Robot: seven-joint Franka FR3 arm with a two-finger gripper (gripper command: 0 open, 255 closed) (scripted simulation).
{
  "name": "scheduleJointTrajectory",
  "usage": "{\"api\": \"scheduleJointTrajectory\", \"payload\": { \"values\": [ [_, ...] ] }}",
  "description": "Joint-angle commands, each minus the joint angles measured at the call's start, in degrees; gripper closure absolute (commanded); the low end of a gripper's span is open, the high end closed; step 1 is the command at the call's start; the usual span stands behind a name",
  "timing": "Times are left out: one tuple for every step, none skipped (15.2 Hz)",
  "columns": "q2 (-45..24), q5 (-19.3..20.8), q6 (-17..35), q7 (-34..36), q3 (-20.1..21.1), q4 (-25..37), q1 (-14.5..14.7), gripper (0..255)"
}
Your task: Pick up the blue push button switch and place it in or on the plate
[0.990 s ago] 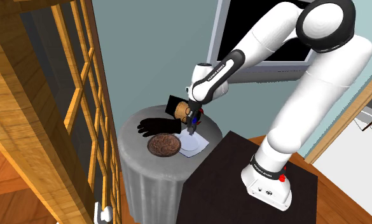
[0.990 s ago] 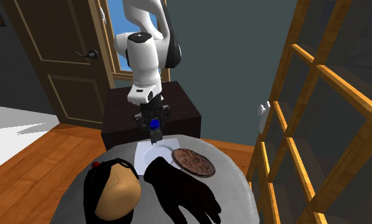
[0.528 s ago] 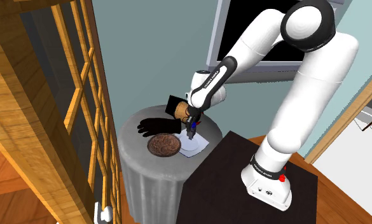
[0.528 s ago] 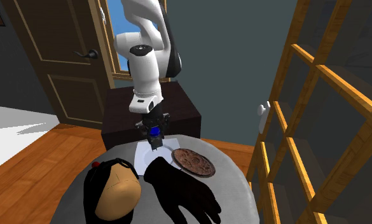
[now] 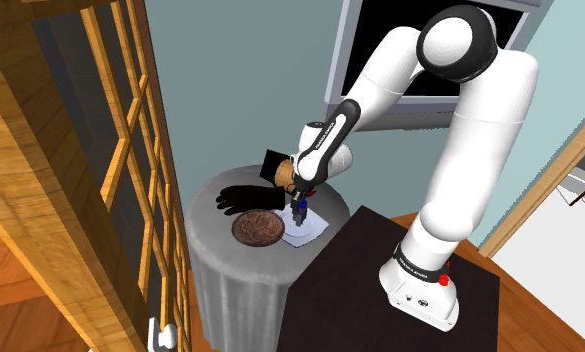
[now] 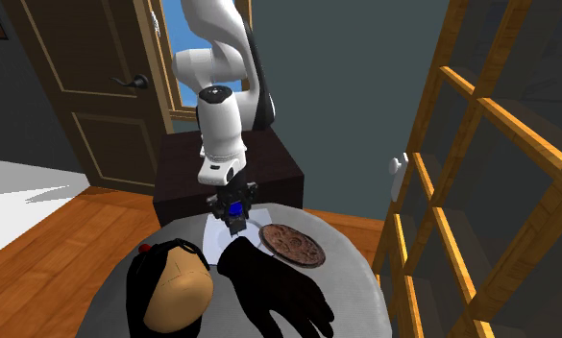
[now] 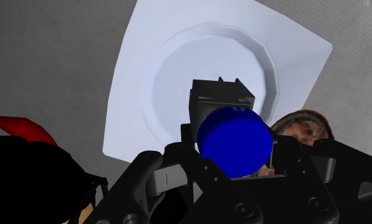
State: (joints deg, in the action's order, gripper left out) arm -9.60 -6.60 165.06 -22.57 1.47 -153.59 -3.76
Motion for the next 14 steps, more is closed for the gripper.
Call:
{"api": "scheduleJointTrajectory", "payload": {
  "values": [
    [-0.3, -0.1, 0.2, -0.1, 0.0, 0.1, 0.0, 255],
    [-0.3, -0.1, 0.2, -0.1, 0.0, 0.1, 0.0, 255],
    [-0.3, -0.1, 0.2, -0.1, 0.0, 0.1, 0.0, 255],
    [-0.3, -0.1, 0.2, -0.1, 0.0, 0.1, 0.0, 255],
    [-0.3, -0.1, 0.2, -0.1, 0.0, 0.1, 0.0, 255],
    [-0.3, -0.1, 0.2, -0.1, 0.0, 0.1, 0.0, 255],
    [-0.3, -0.1, 0.2, -0.1, 0.0, 0.1, 0.0, 0],
    [-0.3, -0.1, 0.2, -0.1, 0.0, 0.1, 0.0, 0],
    [-0.3, -0.1, 0.2, -0.1, 0.0, 0.1, 0.0, 0],
    [-0.3, -0.1, 0.2, -0.1, 0.0, 0.1, 0.0, 0],
    [-0.3, -0.1, 0.2, -0.1, 0.0, 0.1, 0.0, 0],
    [-0.3, -0.1, 0.2, -0.1, 0.0, 0.1, 0.0, 0],
    [2.3, 0.4, -1.9, 0.3, -0.3, -0.3, 0.1, 0],
    [4.8, 0.9, -4.2, 0.6, -0.5, -0.6, 0.2, 0]
  ]
}}
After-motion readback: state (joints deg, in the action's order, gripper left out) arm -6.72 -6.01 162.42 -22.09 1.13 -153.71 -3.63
